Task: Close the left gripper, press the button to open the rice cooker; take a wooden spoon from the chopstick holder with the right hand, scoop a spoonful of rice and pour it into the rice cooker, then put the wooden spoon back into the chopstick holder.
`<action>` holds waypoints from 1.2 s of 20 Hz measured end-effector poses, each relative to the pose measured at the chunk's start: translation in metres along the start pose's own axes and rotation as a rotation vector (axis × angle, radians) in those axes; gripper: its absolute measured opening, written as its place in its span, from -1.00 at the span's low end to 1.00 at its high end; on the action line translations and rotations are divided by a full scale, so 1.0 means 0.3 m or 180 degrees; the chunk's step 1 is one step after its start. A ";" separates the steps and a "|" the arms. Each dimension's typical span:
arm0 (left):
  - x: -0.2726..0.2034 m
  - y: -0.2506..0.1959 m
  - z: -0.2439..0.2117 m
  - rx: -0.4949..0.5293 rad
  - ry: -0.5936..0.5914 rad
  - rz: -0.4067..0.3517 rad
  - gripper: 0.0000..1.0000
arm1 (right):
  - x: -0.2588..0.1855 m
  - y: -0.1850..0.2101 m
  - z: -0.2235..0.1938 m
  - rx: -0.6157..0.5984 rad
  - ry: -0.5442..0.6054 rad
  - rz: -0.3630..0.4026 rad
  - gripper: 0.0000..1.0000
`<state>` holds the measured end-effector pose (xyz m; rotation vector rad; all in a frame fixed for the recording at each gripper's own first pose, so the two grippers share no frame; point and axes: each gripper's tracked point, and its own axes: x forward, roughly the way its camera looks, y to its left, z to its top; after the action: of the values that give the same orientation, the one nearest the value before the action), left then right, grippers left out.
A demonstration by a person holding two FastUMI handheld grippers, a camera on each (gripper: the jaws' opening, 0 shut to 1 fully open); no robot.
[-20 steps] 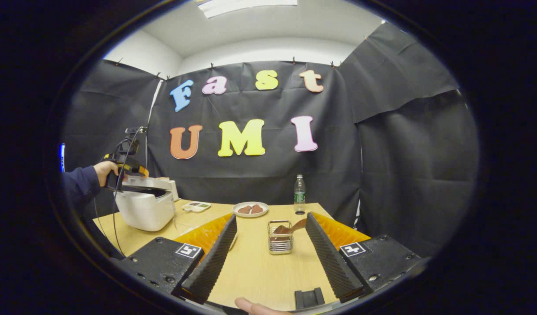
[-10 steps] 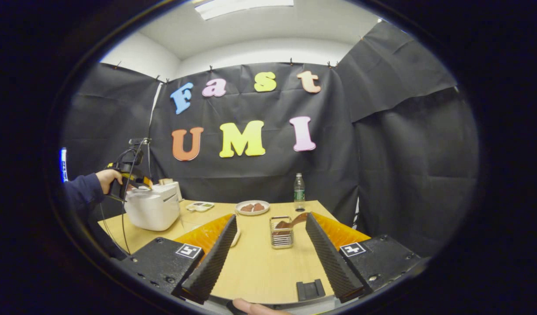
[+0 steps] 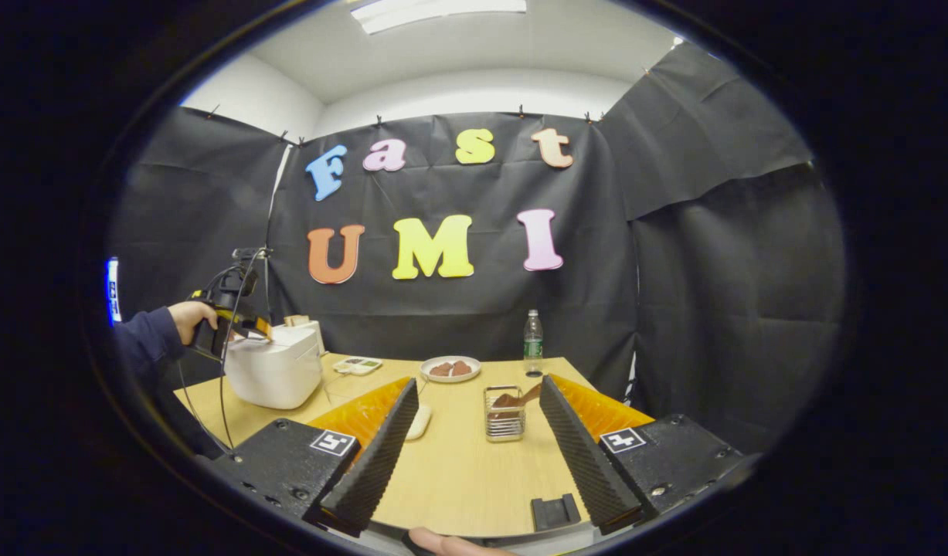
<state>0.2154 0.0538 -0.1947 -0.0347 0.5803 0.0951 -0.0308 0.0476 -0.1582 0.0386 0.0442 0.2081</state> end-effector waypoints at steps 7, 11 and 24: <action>0.003 -0.003 -0.006 0.0079 -0.0092 -0.0091 1.00 | 0.008 0.022 0.000 -0.0016 0.0021 0.0017 0.93; 0.006 -0.004 -0.007 0.0053 -0.0138 -0.0127 1.00 | 0.017 -0.003 0.006 -0.0048 0.0016 -0.0042 0.98; -0.038 0.001 0.089 -0.0018 -0.0773 -0.0254 0.95 | 0.060 -0.013 0.116 0.0019 -0.0151 -0.0188 0.98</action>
<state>0.2205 0.0547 -0.1663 -0.0509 0.3355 0.0226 -0.0108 0.0463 -0.1244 0.0481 -0.0014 0.1481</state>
